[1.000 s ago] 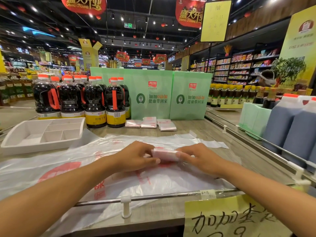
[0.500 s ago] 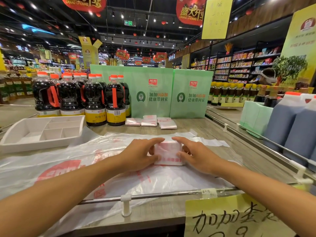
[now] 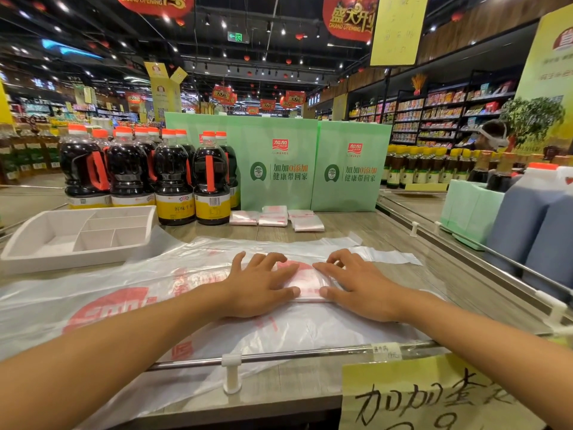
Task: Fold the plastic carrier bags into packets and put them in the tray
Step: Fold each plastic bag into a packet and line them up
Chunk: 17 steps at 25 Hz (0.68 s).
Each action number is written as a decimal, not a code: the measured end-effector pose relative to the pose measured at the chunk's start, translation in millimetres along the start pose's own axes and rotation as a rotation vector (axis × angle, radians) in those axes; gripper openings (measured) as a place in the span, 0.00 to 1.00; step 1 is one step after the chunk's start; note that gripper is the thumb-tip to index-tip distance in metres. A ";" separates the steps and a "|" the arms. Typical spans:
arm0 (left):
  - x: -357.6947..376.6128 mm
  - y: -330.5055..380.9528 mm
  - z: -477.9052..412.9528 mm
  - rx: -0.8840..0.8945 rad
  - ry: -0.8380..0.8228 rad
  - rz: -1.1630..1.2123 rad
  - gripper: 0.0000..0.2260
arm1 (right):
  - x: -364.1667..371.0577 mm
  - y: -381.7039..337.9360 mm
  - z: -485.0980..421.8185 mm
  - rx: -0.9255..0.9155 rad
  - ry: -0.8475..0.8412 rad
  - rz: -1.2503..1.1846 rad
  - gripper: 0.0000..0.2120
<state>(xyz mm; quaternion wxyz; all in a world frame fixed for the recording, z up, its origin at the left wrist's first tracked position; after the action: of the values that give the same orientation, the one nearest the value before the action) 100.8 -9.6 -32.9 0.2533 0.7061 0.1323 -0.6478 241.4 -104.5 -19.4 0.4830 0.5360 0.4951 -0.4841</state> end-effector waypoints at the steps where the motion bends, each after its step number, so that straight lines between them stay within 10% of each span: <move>1: 2.7 -1.4 0.5 -0.009 -0.027 -0.009 0.28 | 2.6 -0.8 0.8 -0.006 -0.029 0.009 0.30; 17: 25.5 -26.5 -11.5 -0.111 -0.223 0.009 0.35 | 32.7 8.5 -1.8 0.040 -0.262 -0.091 0.28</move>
<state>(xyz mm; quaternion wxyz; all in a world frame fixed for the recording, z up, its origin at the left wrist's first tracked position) 100.1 15.1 -62.5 0.3080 0.6151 0.1361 -0.7129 251.2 -101.0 -51.6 0.5101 0.4546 0.4420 -0.5811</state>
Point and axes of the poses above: each hand's wrist, its own z-axis away from the middle knuckle, its own x-axis out of the palm, y = z × x, the point moved 9 cm from there along -z, towards the middle knuckle, and after that the axes turned 7 degrees about z, right-handed, at the moved point
